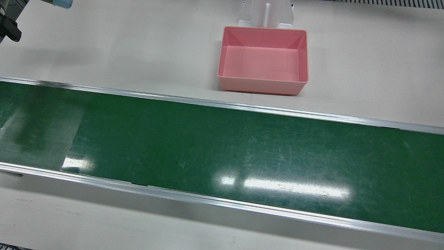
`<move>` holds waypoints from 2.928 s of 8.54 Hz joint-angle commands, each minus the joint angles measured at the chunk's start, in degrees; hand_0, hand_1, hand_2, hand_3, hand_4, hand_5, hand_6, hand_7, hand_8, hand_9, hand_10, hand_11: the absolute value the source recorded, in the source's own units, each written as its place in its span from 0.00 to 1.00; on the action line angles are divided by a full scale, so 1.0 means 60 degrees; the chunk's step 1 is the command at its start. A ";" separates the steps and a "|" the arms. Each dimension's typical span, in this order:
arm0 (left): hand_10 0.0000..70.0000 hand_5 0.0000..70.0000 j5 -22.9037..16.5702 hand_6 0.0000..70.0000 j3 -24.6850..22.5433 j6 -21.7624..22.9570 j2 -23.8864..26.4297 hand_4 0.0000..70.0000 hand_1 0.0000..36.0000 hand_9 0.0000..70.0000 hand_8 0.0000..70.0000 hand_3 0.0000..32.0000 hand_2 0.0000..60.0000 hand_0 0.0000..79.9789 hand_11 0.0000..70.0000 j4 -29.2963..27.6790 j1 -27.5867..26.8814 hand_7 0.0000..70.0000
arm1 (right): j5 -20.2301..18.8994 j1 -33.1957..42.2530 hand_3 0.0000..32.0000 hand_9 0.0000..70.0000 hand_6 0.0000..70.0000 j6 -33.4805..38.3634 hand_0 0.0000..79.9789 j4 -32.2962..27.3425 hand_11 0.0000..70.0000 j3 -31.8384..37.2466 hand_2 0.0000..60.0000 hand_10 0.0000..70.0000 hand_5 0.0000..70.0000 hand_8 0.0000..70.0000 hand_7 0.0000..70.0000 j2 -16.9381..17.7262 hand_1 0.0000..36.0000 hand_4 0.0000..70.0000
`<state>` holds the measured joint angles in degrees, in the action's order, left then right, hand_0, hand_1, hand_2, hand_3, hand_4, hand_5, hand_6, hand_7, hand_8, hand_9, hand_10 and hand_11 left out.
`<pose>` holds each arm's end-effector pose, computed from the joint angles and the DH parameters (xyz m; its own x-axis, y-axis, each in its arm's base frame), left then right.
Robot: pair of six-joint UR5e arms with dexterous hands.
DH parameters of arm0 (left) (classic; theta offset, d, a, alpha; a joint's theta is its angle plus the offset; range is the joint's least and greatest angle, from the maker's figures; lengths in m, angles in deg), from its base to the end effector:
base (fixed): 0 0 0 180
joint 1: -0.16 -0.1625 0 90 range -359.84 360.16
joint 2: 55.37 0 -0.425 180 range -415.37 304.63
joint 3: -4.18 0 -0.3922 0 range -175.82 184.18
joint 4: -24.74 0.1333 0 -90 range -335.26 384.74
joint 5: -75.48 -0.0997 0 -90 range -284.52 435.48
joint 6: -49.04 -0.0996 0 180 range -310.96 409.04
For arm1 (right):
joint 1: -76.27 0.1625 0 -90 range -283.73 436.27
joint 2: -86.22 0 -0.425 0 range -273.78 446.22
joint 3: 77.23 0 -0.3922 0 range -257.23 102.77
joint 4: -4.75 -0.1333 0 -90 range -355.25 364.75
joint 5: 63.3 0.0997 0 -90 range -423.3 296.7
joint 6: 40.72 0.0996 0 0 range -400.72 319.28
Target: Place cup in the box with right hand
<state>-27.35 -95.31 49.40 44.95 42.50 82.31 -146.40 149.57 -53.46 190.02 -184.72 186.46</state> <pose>-0.0356 -0.5558 0.5439 -0.9355 -0.3532 -0.0017 -0.0108 0.0332 -0.9994 0.0197 -0.4400 0.6275 -0.9633 0.1588 0.2163 -0.2076 0.0698 -0.9757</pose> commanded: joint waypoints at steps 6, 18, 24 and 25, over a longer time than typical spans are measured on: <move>0.00 0.00 0.0000 0.00 0.0015 0.0000 -0.0006 0.00 0.00 0.00 0.00 0.00 0.00 0.00 0.00 0.0000 -0.0009 0.00 | -0.0008 0.0060 0.00 0.09 0.06 -0.0044 0.39 -0.0044 0.00 0.0877 0.22 0.00 0.04 0.06 0.21 -0.0386 0.23 0.00; 0.00 0.00 0.0000 0.00 -0.0015 0.0000 0.0008 0.00 0.00 0.00 0.00 0.00 0.00 0.00 0.00 0.0014 0.0005 0.00 | -0.0008 0.0059 0.00 0.02 0.03 -0.0337 0.64 -0.0220 0.00 0.1495 0.18 0.00 0.10 0.04 0.02 -0.1838 0.63 0.00; 0.00 0.00 0.0000 0.00 -0.0015 0.0000 -0.0006 0.00 0.00 0.00 0.00 0.00 0.00 0.00 0.00 0.0014 0.0005 0.00 | -0.0008 0.0161 0.00 0.02 0.03 -0.0293 0.62 -0.0234 0.00 0.1348 0.20 0.00 0.09 0.04 0.04 -0.1809 0.58 0.00; 0.00 0.00 0.0000 0.00 0.0000 0.0000 -0.0006 0.00 0.00 0.00 0.00 0.00 0.00 0.00 0.00 0.0014 0.0005 0.00 | -0.0008 0.0176 0.00 0.02 0.03 -0.0293 0.62 -0.0234 0.00 0.1304 0.19 0.00 0.09 0.04 0.04 -0.1780 0.57 0.00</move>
<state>-27.35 -95.40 49.40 44.94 42.59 82.34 -146.43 150.29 -55.35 188.64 -176.48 175.56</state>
